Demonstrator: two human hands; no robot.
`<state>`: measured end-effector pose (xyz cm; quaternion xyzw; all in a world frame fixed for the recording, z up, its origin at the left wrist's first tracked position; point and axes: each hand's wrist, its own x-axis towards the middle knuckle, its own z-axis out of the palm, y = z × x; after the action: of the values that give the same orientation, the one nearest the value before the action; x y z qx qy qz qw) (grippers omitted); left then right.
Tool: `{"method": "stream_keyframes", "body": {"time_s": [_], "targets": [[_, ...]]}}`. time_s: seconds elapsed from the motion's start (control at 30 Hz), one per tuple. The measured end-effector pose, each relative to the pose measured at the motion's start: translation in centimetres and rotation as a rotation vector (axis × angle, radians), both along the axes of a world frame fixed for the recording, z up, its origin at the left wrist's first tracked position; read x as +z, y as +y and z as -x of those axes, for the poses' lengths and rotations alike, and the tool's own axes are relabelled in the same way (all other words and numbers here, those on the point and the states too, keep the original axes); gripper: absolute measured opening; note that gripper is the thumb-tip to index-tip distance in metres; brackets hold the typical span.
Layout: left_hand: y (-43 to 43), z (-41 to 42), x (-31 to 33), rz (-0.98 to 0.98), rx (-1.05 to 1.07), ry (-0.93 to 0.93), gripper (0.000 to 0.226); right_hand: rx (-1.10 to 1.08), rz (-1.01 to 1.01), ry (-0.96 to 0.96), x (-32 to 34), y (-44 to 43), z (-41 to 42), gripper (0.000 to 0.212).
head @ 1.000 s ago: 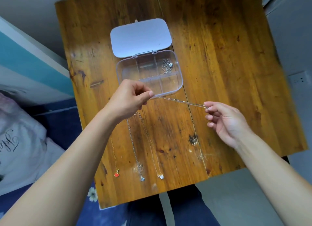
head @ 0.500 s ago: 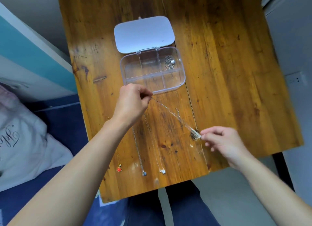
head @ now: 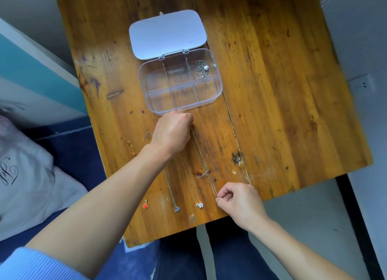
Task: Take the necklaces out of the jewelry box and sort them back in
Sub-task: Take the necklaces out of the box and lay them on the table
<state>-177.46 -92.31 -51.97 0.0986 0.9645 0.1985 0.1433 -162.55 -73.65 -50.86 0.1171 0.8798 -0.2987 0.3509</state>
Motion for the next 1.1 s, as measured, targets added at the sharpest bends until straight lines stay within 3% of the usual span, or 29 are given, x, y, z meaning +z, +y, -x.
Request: {"method": "stream_keyframes", "body": {"time_s": [0.2, 0.33, 0.47, 0.6, 0.7, 0.87, 0.97, 1.1], "targets": [[0.4, -0.1, -0.3, 0.070, -0.066, 0.023, 0.009, 0.122, -0.094, 0.004, -0.2, 0.2, 0.1, 0.020], [-0.3, -0.4, 1.2, 0.010, -0.041, 0.091, 0.011, 0.100, -0.064, 0.023, 1.1, 0.9, 2.5, 0.018], [-1.6, 0.1, 3.2, -0.050, 0.098, 0.402, 0.014, -0.023, 0.021, 0.298, 3.6, 1.4, 9.5, 0.009], [-2.2, 1.5, 2.9, 0.008, 0.154, 0.263, 0.025, 0.043, 0.003, 0.570, 5.6, -0.2, 18.7, 0.009], [-2.0, 1.4, 1.4, 0.051, 0.072, 0.165, 0.033, 0.240, -0.111, 0.653, 5.8, -2.4, 24.7, 0.019], [-2.0, 0.8, -0.3, 0.159, 0.031, 0.222, 0.041, 0.597, -0.469, 0.576, 3.1, -6.2, 28.0, 0.020], [-1.8, 0.9, -0.8, 0.157, 0.044, 0.244, 0.041, 0.686, -0.622, 0.582, 2.4, -7.0, 28.5, 0.015], [-2.0, 0.8, -1.2, 0.152, 0.052, 0.291, 0.039, 0.751, -0.668, 0.613, 2.0, -7.9, 29.1, 0.012]]}}
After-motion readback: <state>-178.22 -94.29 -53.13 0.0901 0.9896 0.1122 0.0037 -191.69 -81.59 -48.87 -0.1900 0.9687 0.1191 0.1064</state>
